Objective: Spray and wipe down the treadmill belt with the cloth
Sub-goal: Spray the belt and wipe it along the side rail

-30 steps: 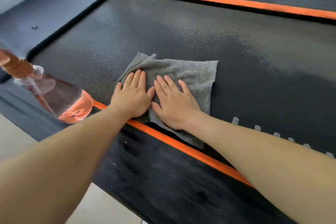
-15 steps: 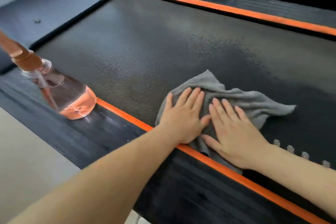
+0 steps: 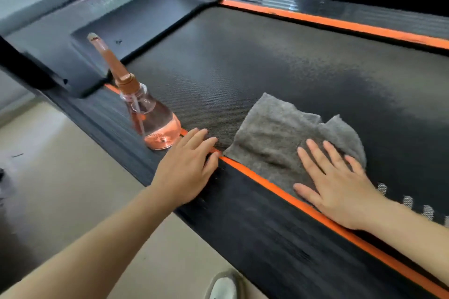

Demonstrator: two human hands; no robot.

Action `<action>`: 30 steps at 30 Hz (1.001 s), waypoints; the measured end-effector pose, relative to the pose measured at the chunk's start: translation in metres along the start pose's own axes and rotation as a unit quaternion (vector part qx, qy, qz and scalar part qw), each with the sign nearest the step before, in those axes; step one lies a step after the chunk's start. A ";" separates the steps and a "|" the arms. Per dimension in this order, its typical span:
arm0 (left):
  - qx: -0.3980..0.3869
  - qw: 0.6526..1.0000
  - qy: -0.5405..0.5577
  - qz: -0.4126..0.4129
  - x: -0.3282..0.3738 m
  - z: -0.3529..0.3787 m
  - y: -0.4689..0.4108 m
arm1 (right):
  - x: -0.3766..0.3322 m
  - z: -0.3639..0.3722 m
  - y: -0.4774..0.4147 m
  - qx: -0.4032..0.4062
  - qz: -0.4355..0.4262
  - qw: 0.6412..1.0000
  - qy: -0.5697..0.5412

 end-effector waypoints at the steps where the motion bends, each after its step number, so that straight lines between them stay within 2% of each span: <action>1: -0.010 1.000 -0.012 0.007 -0.006 -0.001 0.009 | 0.009 0.002 0.015 -0.029 -0.001 1.000 0.009; 3: -0.008 0.999 -0.037 0.030 -0.015 -0.003 0.013 | 0.021 -0.002 0.026 -0.060 -0.005 0.998 0.022; 5: 0.001 0.998 -0.062 0.031 -0.009 -0.004 -0.002 | 0.017 -0.010 0.016 -0.043 -0.022 0.998 0.027; 8: -0.018 0.993 -0.100 0.062 -0.004 -0.005 -0.031 | -0.019 -0.024 -0.039 0.059 -0.058 0.995 0.058; 10: -0.066 0.987 -0.113 0.098 0.000 -0.008 -0.042 | -0.050 -0.033 -0.079 0.115 -0.088 0.989 0.033; 13: -0.159 0.972 -0.149 0.082 0.013 -0.020 -0.050 | -0.078 -0.054 -0.113 0.113 -0.122 0.986 0.010; 15: -0.195 0.965 -0.158 0.079 0.013 -0.013 -0.044 | -0.085 -0.047 -0.117 0.128 -0.124 0.984 0.023; 19: -0.213 0.956 -0.183 0.085 0.025 -0.027 -0.050 | -0.057 -0.028 -0.082 0.120 -0.071 0.990 -0.018; 23: -0.263 0.942 -0.196 0.073 0.023 -0.022 -0.057 | -0.028 -0.010 -0.042 0.065 -0.039 0.995 -0.065; 25: -0.289 0.941 -0.157 0.077 0.018 -0.026 -0.060 | -0.025 -0.004 -0.031 0.037 -0.017 0.997 -0.072; 27: -0.316 0.942 -0.072 0.088 0.006 -0.033 -0.052 | -0.026 -0.005 -0.027 0.022 0.011 0.996 -0.084; 28: -0.330 0.936 -0.042 0.111 0.002 -0.038 -0.044 | -0.021 -0.011 -0.028 -0.011 0.017 0.996 -0.088; 30: -0.345 0.926 0.010 0.154 -0.013 -0.050 -0.013 | -0.021 -0.014 -0.029 -0.001 0.012 0.996 -0.088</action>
Point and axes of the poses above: each hand's wrist, its own y-axis away from the middle knuckle, its own z-axis out of the palm, x = y × z, the point moved 2 cm from there along -y, towards the middle knuckle, and after that the axes turned 14 degrees about y, right-handed, at the moved point
